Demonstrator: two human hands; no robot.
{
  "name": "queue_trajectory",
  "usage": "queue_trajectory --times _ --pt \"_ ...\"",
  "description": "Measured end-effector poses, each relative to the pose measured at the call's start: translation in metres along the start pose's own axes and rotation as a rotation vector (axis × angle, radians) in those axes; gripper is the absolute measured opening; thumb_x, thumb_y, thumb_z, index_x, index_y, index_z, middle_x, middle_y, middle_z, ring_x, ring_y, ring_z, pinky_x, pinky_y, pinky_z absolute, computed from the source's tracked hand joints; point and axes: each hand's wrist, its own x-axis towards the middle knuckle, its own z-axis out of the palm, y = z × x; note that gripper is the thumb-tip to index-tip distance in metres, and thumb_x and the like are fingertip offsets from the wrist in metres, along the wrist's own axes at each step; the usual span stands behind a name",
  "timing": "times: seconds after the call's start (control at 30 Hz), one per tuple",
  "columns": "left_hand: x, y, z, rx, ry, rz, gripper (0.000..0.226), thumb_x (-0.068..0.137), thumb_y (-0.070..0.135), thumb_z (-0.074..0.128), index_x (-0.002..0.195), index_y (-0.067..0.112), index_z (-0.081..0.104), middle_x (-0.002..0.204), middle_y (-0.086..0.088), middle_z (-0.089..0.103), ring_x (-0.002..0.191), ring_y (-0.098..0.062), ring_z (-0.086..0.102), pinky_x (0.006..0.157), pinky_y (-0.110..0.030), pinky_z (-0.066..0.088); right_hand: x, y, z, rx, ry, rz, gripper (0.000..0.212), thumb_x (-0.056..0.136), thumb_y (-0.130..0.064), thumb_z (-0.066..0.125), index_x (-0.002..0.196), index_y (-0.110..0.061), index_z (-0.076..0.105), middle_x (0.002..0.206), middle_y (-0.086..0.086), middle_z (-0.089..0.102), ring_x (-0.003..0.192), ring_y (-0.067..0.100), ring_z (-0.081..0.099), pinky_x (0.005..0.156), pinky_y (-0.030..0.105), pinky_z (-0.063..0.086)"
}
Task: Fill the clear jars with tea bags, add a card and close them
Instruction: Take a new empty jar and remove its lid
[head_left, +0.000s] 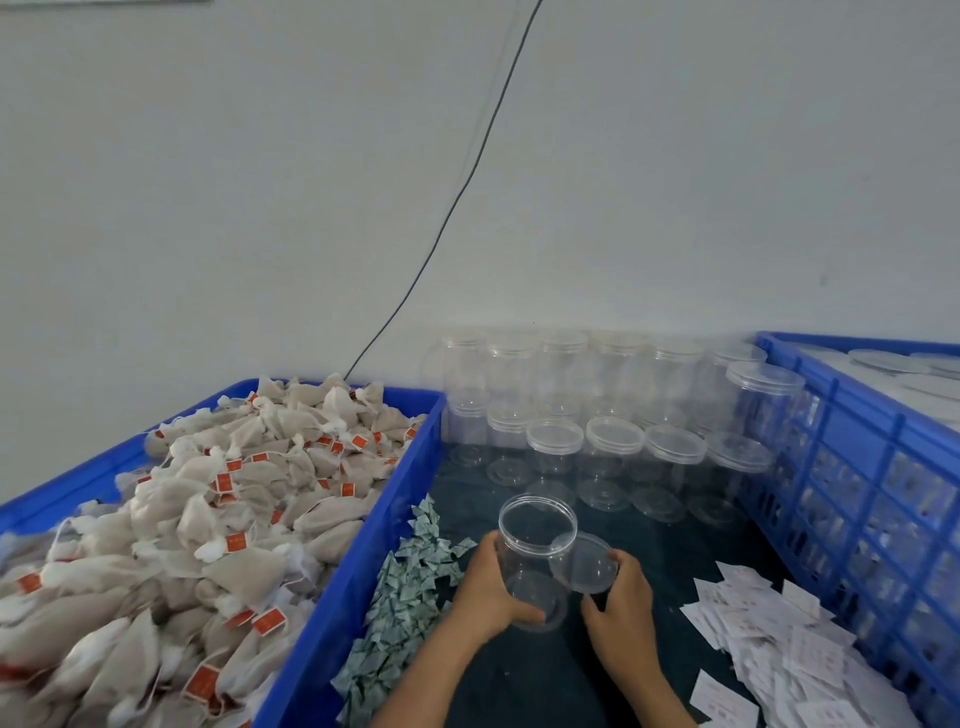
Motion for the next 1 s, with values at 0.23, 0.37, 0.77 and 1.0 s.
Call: queue_trajectory --times 0.23,0.37,0.77,1.0 --pt "-0.001 0.008 -0.034 0.294 0.164 -0.067 0.060 0.087 -0.013 0.051 0.139 0.015 0.042 0.142 -0.002 0.047 0.120 -0.014 0.050 0.086 -0.020 0.050 0.000 0.002 -0.003 0.078 0.023 0.037 0.043 0.080 0.008 0.061 0.119 -0.006 0.050 0.117 0.008 0.054 0.113 0.027 0.049 0.094 0.038 0.042" --pt "-0.009 0.010 -0.054 0.437 0.317 -0.015 0.049 0.087 -0.012 0.050 0.126 0.017 0.054 0.133 0.002 0.055 0.116 -0.012 0.054 0.089 -0.020 0.047 0.000 0.004 -0.002 0.098 0.025 0.033 0.041 0.081 0.007 0.061 0.117 -0.009 0.050 0.115 0.006 0.053 0.111 0.024 0.048 0.092 0.034 0.040" --pt "0.000 0.075 -0.109 0.531 0.685 0.037 0.038 0.086 -0.007 0.051 0.119 0.012 0.059 0.123 -0.006 0.058 0.108 -0.024 0.056 0.075 -0.030 0.044 0.004 0.006 -0.002 0.170 0.053 0.064 0.038 0.080 0.008 0.064 0.114 -0.007 0.053 0.115 0.012 0.057 0.108 0.028 0.053 0.091 0.039 0.043" --pt "0.009 0.081 -0.133 0.640 0.543 -0.100 0.024 0.090 -0.002 0.048 0.108 0.005 0.062 0.111 -0.011 0.065 0.099 -0.028 0.062 0.071 -0.032 0.046 0.003 -0.065 -0.015 0.333 0.238 -0.173 0.047 0.082 0.018 0.045 0.107 -0.020 0.058 0.113 -0.003 0.058 0.109 0.009 0.052 0.093 0.020 0.035"
